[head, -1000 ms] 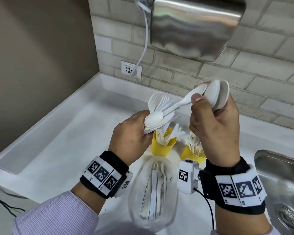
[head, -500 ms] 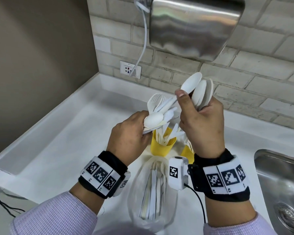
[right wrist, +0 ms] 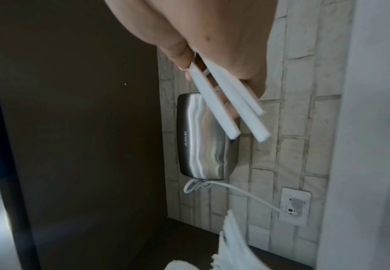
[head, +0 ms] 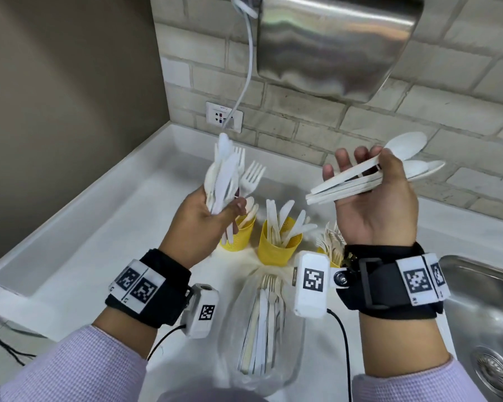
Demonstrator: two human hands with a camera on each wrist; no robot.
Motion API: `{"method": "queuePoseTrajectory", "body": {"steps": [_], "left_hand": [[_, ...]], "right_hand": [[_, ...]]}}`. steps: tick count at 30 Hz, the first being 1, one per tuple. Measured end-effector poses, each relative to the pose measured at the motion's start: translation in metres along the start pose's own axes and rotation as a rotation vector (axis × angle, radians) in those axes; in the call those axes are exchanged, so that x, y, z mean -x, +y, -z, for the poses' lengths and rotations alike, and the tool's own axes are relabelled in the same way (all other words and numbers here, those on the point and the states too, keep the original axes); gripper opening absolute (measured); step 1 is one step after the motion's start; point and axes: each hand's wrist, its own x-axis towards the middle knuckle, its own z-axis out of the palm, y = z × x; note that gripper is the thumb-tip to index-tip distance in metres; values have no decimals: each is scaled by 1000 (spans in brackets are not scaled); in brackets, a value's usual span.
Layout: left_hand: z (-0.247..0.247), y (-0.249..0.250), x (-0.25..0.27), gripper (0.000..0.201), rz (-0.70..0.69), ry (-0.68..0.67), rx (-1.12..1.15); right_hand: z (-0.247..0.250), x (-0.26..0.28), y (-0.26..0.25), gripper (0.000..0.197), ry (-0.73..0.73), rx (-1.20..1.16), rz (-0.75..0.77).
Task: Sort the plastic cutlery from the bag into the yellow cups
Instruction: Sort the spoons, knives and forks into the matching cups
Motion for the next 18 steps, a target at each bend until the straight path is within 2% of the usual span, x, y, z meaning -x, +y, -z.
{"method": "queuePoseTrajectory", "body": {"steps": [3,5,9,11,12,15,17,18], "left_hand": [[5,2,0,13,-3,-4,15],[5,3,1,12,-8,-11,-27],[0,4,2,6,-23,35,-95],[-1,4,2,4,-49,64,-135],[-2,5,2,10,-63,82,-154],[-1,6,0,30,-90,101,-261],[-1,5,1,18,-112,102,-327],[0,5,1,19,-133,110,-356]], "right_hand": [[-6,5,7,20,-45,9,-4],[-15,12,11,20,-56,115,79],[-28,29,27,23,-172,513,283],[-34,39,34,15,-257,705,372],[-38,45,36,8,-313,763,400],[-48,54,42,11,-452,955,479],[-52,55,46,10,-503,1197,562],[-53,55,48,12,-517,1325,601]]}}
